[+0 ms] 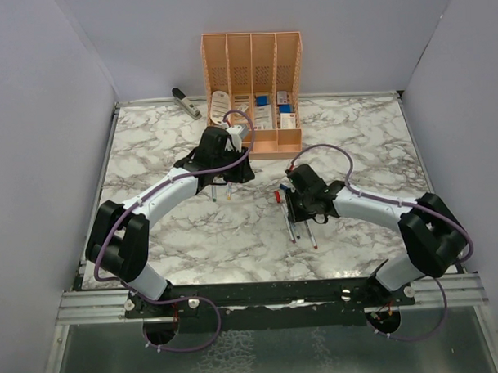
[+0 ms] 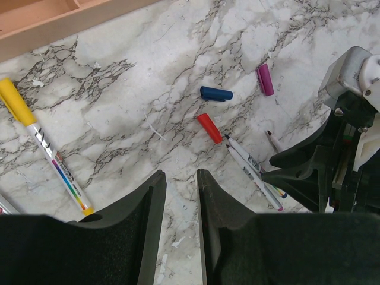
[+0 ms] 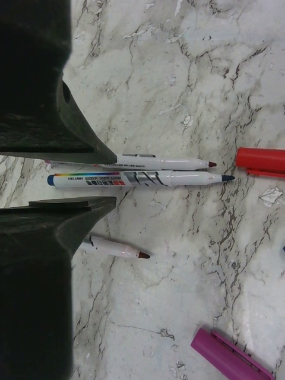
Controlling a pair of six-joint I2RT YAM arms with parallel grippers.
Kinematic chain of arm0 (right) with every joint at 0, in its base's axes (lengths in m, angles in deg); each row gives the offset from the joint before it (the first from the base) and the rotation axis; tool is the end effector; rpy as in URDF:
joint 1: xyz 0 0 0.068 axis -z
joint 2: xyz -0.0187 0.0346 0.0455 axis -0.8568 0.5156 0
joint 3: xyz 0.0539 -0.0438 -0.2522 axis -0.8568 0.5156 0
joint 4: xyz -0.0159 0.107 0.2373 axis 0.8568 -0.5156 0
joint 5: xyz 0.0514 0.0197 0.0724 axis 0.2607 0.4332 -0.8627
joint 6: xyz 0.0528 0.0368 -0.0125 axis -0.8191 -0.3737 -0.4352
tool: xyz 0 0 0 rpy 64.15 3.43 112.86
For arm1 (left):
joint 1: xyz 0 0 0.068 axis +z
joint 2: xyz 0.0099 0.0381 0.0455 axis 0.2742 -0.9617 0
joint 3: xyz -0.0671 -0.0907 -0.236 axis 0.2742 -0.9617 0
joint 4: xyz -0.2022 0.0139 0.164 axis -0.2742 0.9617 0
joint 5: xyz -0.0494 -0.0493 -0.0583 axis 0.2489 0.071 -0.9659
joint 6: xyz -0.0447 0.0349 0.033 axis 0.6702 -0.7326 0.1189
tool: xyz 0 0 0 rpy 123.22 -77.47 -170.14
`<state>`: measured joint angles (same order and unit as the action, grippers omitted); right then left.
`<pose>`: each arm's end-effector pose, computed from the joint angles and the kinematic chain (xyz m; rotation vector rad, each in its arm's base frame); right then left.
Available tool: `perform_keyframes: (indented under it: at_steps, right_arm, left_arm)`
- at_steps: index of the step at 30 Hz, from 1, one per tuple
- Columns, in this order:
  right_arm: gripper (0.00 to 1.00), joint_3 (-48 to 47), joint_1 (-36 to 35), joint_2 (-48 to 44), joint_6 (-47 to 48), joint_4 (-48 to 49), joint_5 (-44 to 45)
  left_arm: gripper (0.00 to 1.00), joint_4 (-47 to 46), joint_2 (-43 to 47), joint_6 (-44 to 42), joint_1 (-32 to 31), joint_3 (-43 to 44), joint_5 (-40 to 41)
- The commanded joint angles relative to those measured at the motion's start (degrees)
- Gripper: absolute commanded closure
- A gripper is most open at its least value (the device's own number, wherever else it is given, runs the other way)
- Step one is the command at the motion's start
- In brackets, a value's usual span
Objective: Insert the pens into the pen caps
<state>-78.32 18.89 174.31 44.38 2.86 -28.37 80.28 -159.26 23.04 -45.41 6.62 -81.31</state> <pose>0.2228 0.1848 0.1460 -0.3374 2.6827 0.3089 0.3066 -0.1924 0.2323 0.3733 2.2940 -0.8207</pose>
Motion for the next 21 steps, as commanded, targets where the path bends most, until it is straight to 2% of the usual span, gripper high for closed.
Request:
perform_keyframes:
  at_steps: [1,21]
  right_arm:
    - [0.71,-2.1,-0.4,1.7,0.3,0.7,0.8]
    - [0.71,-3.3,-0.4,6.2,0.5,0.8,3.6]
  left_arm:
    - [0.69,-1.3,-0.1,-0.3,-0.3,0.3,-0.9]
    - [0.69,-0.1,-0.4,-1.0,-0.3,1.0,0.1]
